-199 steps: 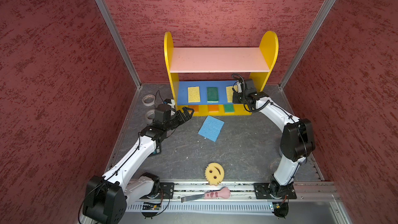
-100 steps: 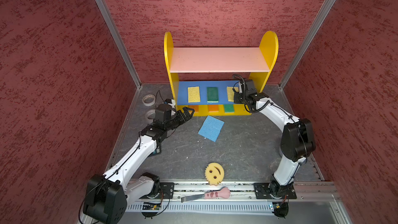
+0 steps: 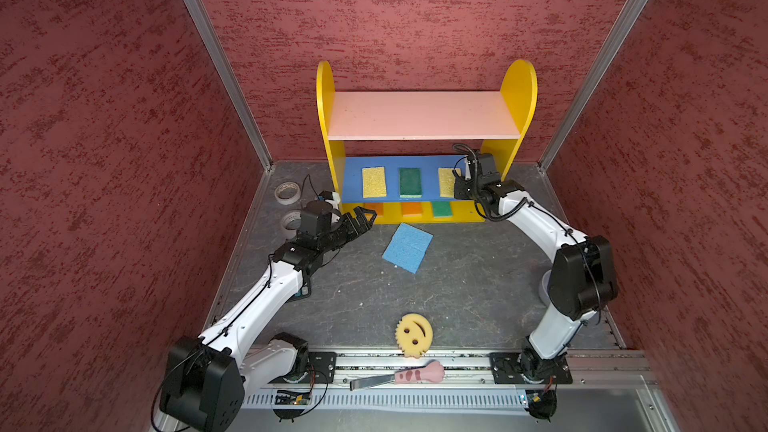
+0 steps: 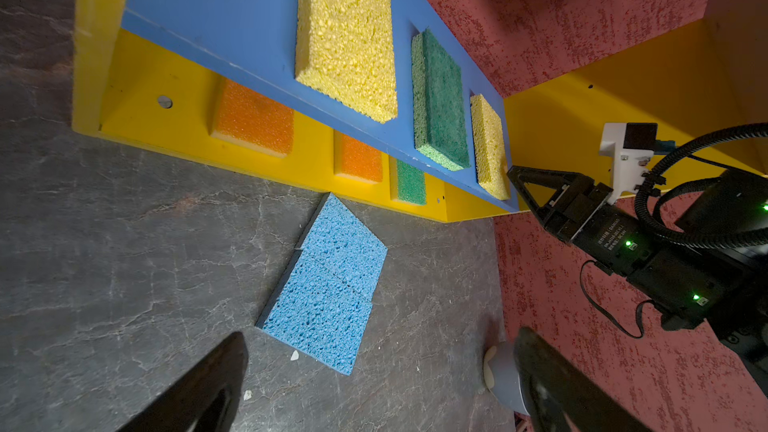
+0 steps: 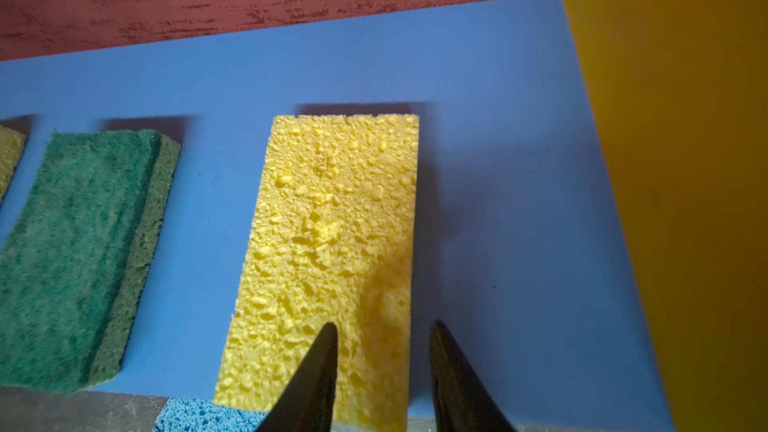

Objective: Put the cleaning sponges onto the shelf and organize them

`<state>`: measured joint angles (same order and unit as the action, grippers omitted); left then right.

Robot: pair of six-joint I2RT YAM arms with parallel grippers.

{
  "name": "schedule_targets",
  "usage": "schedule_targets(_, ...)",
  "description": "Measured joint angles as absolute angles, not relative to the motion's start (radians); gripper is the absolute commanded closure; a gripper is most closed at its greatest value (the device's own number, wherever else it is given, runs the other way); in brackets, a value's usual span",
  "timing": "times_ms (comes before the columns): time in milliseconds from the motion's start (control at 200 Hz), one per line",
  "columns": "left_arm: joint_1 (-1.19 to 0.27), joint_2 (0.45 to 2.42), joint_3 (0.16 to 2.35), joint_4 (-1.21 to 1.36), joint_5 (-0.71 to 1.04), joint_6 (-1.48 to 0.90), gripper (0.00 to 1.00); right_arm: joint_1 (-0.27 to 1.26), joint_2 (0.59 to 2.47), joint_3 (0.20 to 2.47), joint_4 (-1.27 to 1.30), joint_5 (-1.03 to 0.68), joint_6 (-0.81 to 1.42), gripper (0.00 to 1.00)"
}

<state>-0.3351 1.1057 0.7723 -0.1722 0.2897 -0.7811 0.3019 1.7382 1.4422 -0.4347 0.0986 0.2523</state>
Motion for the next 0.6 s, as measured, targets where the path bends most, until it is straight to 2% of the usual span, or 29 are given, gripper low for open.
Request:
schedule_targets(200,-0.337,1.099,0.772,-0.172,0.29,-0.781,0.01,0.302,1.694,1.442,-0.432,0.093,0.275,0.57)
schedule_targets(281,-0.337,1.095,0.772,-0.172,0.29,-0.781,0.01,0.302,1.681,1.431,-0.425,0.08,0.288,0.67)
schedule_targets(416,-0.338,1.095,0.772,-0.171,0.29,-0.781,0.01,0.302,1.66,1.392,-0.412,0.048,0.32,0.93)
schedule_targets(501,-0.338,1.101,0.772,-0.171,0.291,-0.781,0.01,0.302,1.658,1.377,-0.407,0.026,0.334,1.0)
schedule_targets(601,-0.34,1.119,0.772,-0.171,0.291,-0.781,0.01,0.302,1.659,1.363,-0.402,0.007,0.348,1.0)
